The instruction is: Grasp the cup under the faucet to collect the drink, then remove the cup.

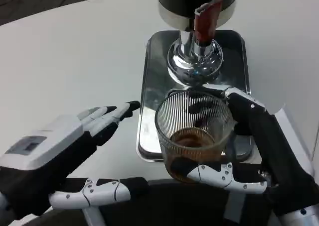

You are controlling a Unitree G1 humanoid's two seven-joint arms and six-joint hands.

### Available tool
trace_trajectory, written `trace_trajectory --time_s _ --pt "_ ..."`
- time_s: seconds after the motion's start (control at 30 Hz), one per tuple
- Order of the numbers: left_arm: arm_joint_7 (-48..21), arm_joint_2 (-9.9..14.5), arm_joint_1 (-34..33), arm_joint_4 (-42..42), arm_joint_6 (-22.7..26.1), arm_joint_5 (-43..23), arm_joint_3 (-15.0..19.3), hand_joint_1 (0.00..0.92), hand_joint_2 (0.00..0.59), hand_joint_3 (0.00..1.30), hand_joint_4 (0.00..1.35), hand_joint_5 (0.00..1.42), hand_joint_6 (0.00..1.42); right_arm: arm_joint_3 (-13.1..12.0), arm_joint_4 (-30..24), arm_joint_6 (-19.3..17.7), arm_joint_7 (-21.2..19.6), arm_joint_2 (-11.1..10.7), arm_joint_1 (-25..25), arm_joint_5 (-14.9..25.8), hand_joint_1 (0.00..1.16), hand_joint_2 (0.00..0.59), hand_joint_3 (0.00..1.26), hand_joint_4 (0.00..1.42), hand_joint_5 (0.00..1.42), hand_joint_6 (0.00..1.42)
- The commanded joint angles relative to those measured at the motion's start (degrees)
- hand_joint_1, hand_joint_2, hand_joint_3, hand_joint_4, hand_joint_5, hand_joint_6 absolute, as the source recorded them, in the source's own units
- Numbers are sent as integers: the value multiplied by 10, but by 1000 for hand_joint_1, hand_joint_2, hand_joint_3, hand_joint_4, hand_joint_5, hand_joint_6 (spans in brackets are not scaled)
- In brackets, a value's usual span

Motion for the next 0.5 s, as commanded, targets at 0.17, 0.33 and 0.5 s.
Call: trace_trajectory --time_s 0.17,0.33,0.5 --pt "-12 12 23 -17 6 13 11 0 113 0 0 0 0 6 -27 -31 2 7 1 12 934 145 846 1008 1234 1306" --pt "-11 15 27 -21 10 17 11 0 112 0 0 0 0 5 -29 -31 4 5 0 12 934 145 847 1008 1234 1307" --pt "-12 15 28 -26 20 26 13 0 112 0 0 0 0 5 -31 -32 8 3 2 13 930 144 851 1008 1234 1308"
